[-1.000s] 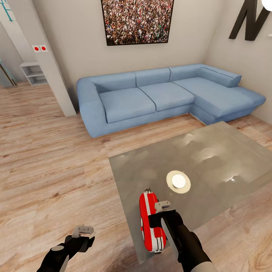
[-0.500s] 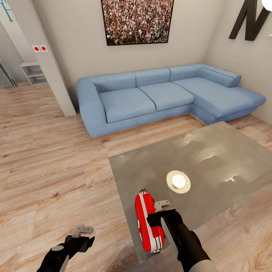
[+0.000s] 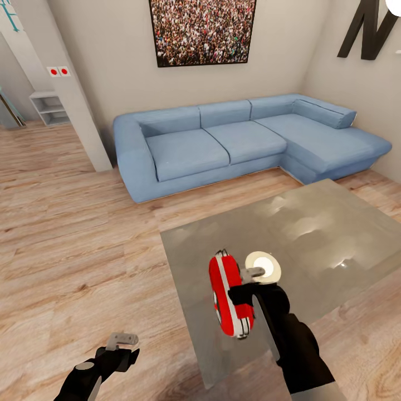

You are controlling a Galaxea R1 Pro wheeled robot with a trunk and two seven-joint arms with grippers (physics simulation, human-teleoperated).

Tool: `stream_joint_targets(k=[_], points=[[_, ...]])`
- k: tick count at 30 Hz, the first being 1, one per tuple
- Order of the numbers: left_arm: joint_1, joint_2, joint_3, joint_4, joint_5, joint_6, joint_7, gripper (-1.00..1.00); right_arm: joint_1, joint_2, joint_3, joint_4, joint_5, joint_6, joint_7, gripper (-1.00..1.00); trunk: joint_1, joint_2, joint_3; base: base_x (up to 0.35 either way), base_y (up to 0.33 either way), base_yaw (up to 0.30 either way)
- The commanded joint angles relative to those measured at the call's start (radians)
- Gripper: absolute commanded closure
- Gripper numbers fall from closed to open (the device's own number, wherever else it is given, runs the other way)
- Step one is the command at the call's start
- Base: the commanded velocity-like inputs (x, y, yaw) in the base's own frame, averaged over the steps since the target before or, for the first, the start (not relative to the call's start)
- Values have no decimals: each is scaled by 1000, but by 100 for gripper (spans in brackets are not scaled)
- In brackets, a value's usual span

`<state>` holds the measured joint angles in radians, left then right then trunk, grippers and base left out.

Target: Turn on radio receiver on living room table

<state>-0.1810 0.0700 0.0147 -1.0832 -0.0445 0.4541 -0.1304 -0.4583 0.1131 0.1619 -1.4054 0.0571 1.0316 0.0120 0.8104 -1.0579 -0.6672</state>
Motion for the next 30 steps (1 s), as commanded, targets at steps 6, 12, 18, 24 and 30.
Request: stream_joint_targets(k=[6, 12, 18, 24, 30], points=[[0, 0, -1, 0, 0, 0, 0, -100, 0, -10, 0, -90, -20, 16, 2, 100, 0, 0, 0, 0, 0, 0], [0, 0, 0, 0, 0, 0, 0, -100, 0, -19, -1, -121, -20, 16, 2, 100, 0, 0, 0, 0, 0, 0], [0, 0, -1, 0, 0, 0, -1, -100, 0, -22, -8, -132, -20, 16, 3, 100, 0, 0, 0, 0, 0, 0], [0, 1, -1, 0, 2, -1, -8, -100, 0, -58, -10, -133, -32, 16, 11, 100, 0, 0, 0, 0, 0, 0], [0, -1, 0, 0, 5, -1, -11, -100, 0, -96, 2, -134, -38, 16, 67, 100, 0, 0, 0, 0, 0, 0]])
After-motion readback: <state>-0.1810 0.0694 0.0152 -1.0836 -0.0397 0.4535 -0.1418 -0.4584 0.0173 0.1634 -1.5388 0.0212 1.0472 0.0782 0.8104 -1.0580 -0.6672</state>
